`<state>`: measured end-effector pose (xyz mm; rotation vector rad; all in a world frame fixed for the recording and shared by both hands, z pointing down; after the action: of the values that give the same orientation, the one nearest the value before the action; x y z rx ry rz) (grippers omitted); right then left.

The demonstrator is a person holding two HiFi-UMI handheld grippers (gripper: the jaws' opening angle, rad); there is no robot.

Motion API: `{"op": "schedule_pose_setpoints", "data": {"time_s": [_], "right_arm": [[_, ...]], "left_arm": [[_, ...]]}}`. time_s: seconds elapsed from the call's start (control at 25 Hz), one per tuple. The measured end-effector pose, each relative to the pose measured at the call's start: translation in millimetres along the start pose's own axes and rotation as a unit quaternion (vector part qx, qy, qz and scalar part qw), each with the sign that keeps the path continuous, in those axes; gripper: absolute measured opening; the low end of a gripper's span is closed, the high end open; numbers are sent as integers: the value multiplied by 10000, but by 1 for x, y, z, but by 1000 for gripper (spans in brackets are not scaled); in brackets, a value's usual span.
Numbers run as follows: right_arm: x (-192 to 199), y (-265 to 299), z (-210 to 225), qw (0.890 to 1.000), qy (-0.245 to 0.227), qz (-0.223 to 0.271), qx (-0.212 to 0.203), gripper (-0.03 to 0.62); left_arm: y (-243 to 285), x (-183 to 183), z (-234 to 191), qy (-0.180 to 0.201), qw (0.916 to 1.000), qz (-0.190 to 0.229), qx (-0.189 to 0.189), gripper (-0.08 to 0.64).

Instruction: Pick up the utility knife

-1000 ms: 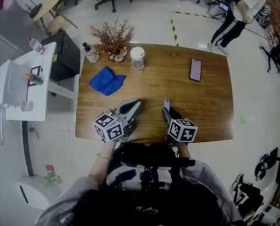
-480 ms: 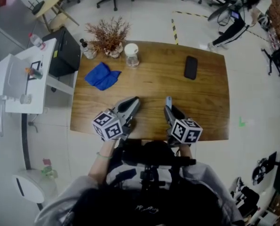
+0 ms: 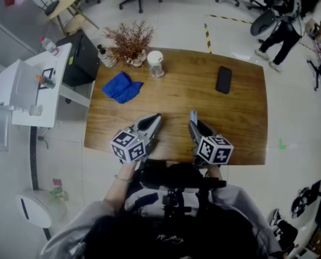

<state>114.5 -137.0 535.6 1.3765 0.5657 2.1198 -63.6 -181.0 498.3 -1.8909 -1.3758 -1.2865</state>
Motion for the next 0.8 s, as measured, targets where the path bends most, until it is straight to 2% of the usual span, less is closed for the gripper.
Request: {"op": "schedule_pose_setpoints", "data": {"time_s": [0.08, 0.16, 0.28, 0.6, 0.8], "right_arm": [[-2, 1, -1, 10000, -36, -13, -1, 150], [-4, 3, -2, 10000, -53, -24, 3, 149], [-4, 6, -3, 10000, -75, -52, 17, 149], [-4, 14, -10, 9998, -138, -124, 69, 150], [2, 25, -5, 9981, -468, -217, 348, 150]], "left_arm": [[2, 0, -2, 123, 9998, -143, -104, 6], [3, -2, -4, 129, 9998, -63, -143, 8], [5, -6, -7, 55, 9999, 97, -69, 8], [5, -6, -16, -49, 10000, 72, 31, 8], [1, -8, -23, -68, 9999, 101, 39, 8]]}}
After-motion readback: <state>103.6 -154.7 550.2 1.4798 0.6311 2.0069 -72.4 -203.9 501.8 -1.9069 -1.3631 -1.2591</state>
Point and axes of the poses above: the fingertips, and each gripper's own axes: y forward along the fingers, z to its right, x out of its underside, the point moved 4 cm from there along -y, backward along the fingers, and after that the axes turned 10 degrees about x, right-handed, at the moved point
